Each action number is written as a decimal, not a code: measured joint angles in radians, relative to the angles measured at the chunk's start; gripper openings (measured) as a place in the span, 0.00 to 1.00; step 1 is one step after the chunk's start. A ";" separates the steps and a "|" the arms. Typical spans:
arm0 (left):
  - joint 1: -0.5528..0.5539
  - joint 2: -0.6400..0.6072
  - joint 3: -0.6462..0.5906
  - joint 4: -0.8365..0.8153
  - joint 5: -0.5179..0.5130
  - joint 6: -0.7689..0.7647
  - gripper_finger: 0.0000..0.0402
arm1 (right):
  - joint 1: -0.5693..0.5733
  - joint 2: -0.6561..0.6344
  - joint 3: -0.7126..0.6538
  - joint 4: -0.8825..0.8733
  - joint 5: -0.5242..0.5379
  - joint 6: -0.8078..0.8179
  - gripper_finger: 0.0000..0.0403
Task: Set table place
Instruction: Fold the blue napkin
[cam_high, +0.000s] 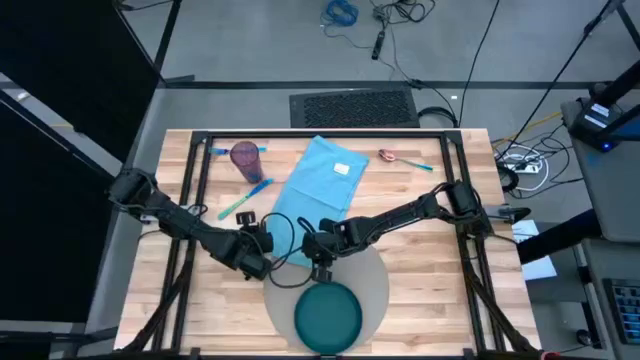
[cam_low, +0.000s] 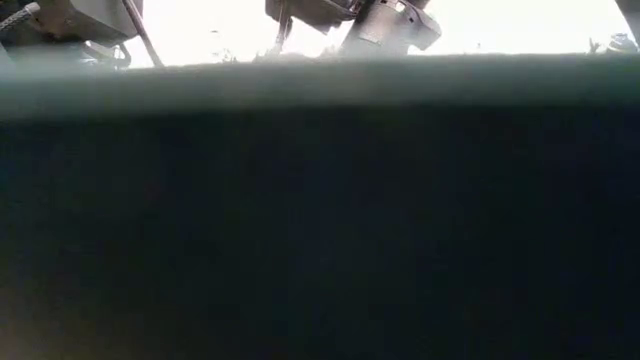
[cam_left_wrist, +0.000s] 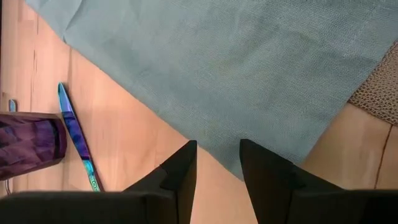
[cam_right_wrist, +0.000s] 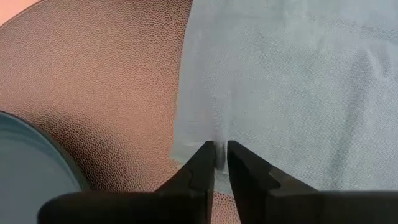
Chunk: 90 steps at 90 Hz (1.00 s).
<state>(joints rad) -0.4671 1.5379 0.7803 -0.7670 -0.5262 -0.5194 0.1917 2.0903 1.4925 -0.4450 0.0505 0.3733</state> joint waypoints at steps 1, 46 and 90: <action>0.000 0.000 0.000 0.000 0.000 0.000 0.27 | 0.000 0.000 0.000 0.000 0.000 0.000 0.08; 0.000 0.000 0.000 0.001 0.000 0.000 0.27 | 0.000 0.000 0.000 -0.009 -0.005 -0.011 0.00; 0.000 0.000 0.000 0.005 0.002 -0.001 0.27 | 0.005 0.001 0.000 0.035 -0.051 0.032 0.32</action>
<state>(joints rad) -0.4672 1.5376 0.7803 -0.7615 -0.5247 -0.5205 0.1967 2.0911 1.4925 -0.4095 -0.0010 0.4052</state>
